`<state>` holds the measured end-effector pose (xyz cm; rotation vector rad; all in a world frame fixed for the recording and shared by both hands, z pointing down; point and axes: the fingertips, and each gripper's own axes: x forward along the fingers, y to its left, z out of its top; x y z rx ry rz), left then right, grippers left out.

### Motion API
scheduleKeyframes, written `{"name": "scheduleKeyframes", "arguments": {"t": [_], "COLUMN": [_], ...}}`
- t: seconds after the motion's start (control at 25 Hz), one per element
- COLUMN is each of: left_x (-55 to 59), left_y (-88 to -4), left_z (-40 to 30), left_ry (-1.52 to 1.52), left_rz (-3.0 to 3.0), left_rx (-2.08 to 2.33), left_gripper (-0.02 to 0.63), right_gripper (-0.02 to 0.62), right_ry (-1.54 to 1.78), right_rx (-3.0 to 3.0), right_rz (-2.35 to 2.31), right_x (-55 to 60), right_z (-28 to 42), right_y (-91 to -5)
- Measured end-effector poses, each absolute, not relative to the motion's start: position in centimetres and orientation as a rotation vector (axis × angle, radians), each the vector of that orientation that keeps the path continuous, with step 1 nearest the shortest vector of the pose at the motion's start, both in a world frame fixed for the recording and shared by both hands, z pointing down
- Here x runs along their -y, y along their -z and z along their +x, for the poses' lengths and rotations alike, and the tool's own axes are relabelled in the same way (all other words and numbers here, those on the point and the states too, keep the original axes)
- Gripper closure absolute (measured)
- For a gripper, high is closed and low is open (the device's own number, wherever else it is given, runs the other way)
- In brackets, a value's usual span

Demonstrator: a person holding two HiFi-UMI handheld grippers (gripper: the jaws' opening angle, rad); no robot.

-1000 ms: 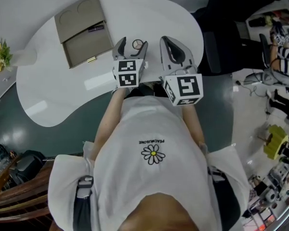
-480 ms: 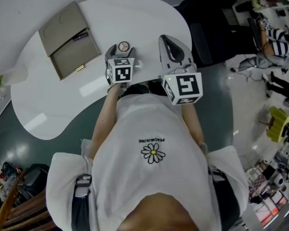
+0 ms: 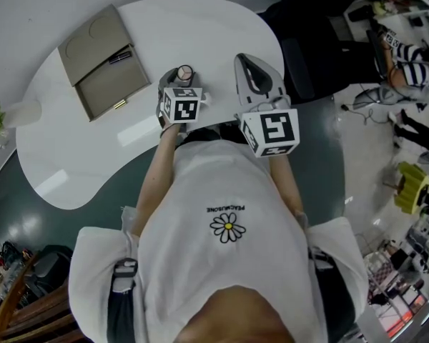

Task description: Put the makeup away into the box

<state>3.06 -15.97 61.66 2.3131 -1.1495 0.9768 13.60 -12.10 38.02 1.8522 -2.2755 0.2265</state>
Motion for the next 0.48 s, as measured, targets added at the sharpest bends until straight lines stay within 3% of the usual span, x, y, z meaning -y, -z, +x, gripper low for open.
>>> {"name": "scheduleKeyframes", "arguments": {"t": [0.48], "left_x": [18.0], "left_y": [-58.3], "left_z": [2.8], "left_ry": [-0.862], "left_rz": [2.310], "left_rx": [1.235], "left_gripper": [0.380], "right_gripper": [0.565], "right_ry": [-0.142], "right_rx": [2.320], "right_rz": [1.785], "right_x": [13.1], "right_z": [12.4], "right_y": [-36.9]}}
